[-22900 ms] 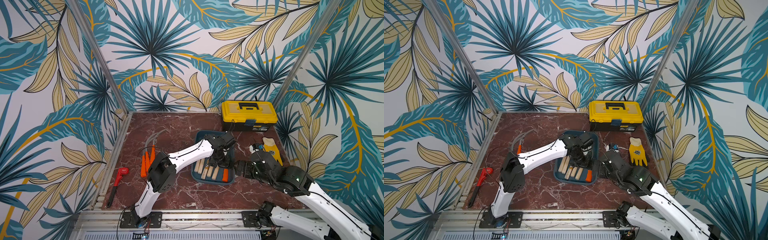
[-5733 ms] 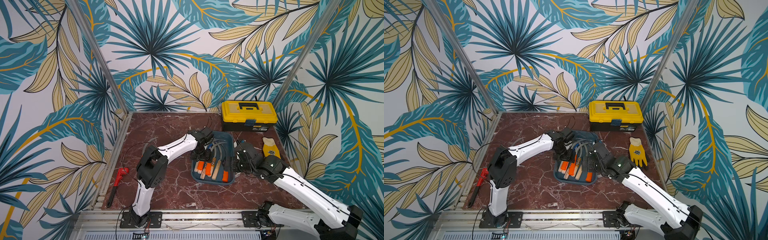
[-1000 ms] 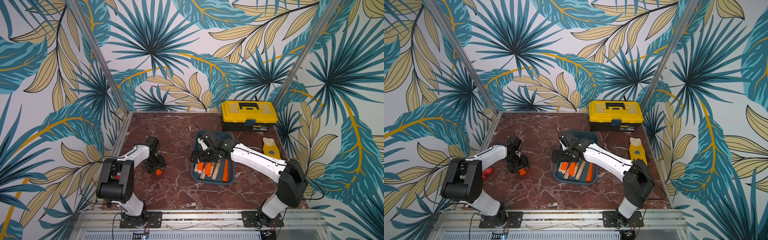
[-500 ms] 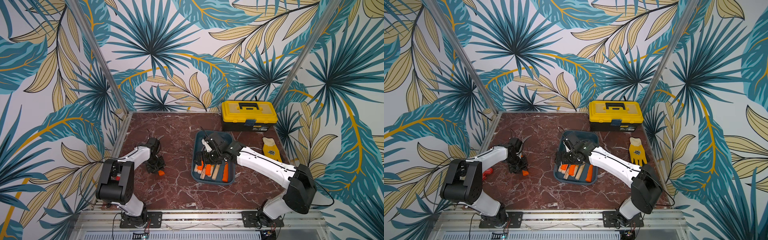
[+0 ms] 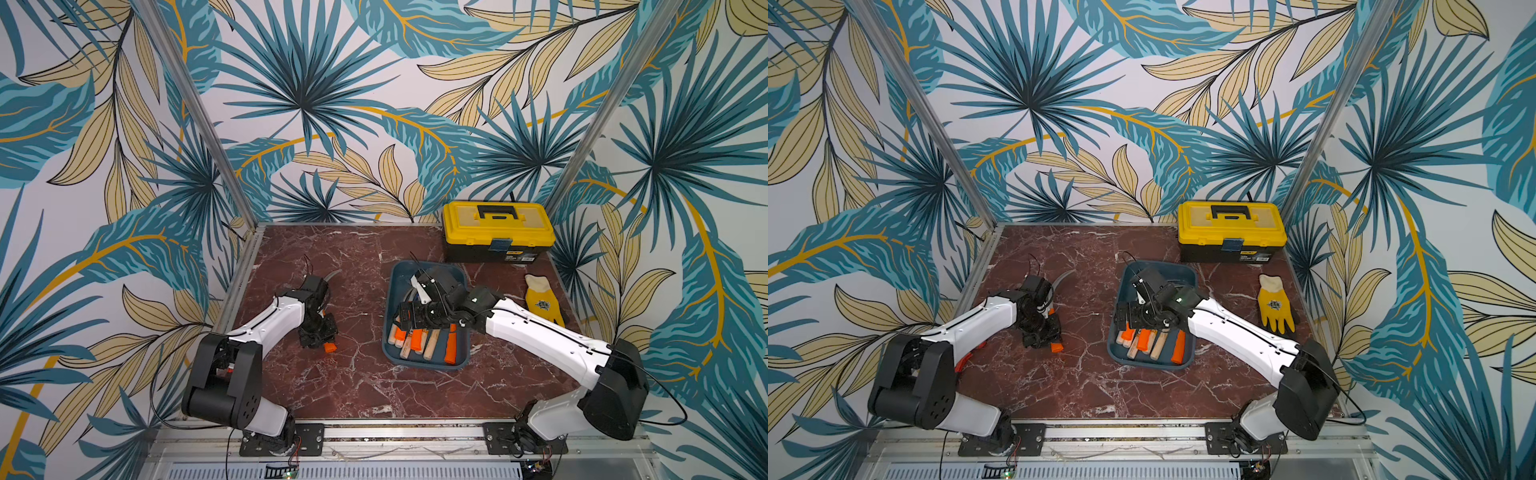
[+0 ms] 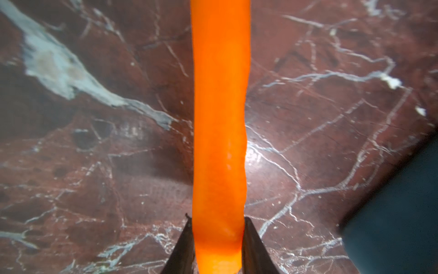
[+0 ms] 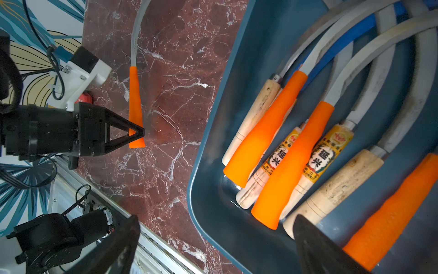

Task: Put small sickles into storage boxes
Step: Pick up the sickle at the center of the board.

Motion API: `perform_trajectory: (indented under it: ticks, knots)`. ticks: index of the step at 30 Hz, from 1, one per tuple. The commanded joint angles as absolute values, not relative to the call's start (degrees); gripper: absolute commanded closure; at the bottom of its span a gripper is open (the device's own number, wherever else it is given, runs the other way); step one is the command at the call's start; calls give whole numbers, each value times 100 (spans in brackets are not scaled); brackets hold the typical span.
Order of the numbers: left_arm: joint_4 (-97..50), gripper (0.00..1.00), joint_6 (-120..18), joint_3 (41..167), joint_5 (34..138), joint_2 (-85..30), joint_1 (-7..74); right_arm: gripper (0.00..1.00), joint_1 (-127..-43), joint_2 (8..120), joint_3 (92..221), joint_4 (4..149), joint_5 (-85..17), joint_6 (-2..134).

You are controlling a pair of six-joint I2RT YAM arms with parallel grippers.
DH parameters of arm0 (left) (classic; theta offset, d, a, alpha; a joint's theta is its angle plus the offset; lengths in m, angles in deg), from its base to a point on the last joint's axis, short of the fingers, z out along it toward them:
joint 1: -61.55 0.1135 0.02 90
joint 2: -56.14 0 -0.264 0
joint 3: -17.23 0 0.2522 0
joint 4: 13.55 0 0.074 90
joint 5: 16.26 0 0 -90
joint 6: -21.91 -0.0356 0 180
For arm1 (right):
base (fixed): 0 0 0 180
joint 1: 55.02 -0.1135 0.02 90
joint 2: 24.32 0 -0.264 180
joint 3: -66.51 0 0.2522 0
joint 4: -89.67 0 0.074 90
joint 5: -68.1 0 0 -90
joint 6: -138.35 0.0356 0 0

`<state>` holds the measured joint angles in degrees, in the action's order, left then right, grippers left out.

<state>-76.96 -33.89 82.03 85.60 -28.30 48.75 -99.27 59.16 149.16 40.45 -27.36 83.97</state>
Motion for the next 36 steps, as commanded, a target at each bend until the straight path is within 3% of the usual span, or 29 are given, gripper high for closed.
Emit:
perform_trajectory:
  ticks: [1, 36]
  knots:
    - [-7875, 84, -3333, 8430, 8611, -2631, 4781, 0, -9932, 5711, 14777, 3867, -2545, 8476]
    - [-8804, 84, -3001, 9578, 8462, -2023, 2842, 1, -9932, 4045, 14056, 3044, -1590, 9133]
